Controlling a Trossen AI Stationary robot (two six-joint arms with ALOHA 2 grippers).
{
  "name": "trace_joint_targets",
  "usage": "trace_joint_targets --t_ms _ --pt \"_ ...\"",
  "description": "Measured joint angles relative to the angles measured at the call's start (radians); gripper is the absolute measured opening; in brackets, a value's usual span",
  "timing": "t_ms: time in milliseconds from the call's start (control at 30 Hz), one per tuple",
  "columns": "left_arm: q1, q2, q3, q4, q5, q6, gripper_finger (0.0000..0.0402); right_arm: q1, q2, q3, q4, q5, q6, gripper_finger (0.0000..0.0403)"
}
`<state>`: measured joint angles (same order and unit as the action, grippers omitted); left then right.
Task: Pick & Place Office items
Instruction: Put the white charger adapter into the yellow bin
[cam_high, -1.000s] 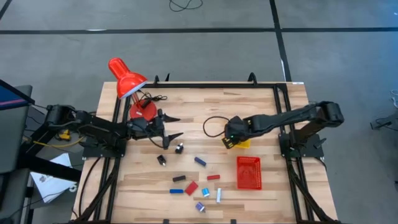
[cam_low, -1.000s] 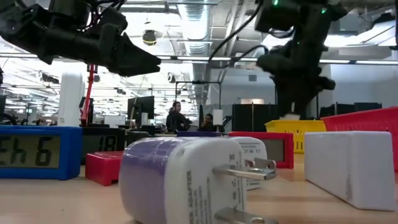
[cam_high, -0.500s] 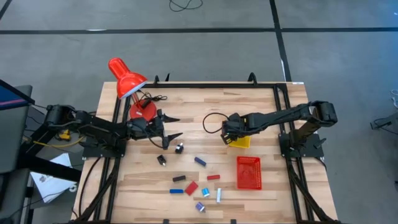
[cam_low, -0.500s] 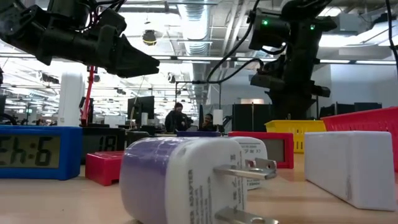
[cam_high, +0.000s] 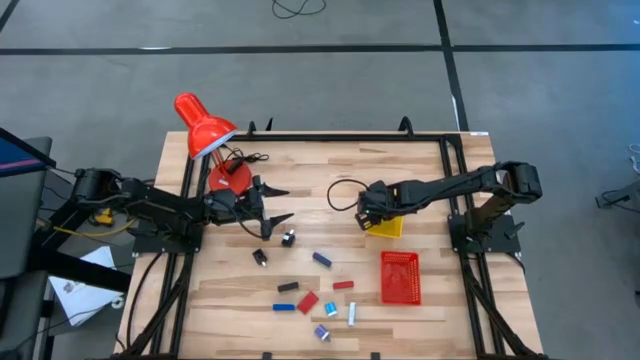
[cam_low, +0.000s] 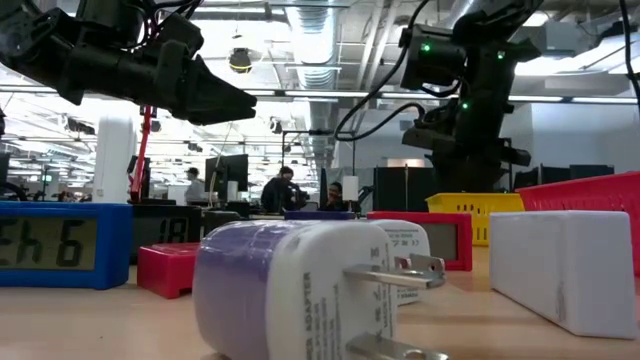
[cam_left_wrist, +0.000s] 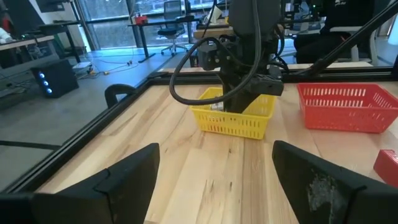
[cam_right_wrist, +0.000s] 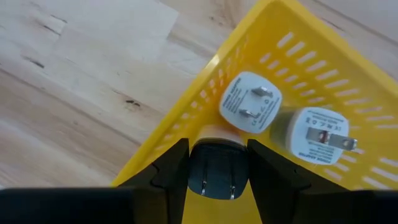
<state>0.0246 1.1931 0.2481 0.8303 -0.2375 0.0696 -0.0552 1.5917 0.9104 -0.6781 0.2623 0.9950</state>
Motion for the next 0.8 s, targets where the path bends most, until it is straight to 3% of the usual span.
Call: trace_joint_targets --t_ms 533,800 --pt "0.0 0.0 0.0 -0.003 0.0 0.0 0.0305 -0.004 0.0 0.0 0.009 -0.033 0.001 0.016" --pt "0.0 0.0 0.0 -0.004 0.0 0.0 0.0308 -0.004 0.0 0.0 0.009 -0.032 0.006 0.0136"
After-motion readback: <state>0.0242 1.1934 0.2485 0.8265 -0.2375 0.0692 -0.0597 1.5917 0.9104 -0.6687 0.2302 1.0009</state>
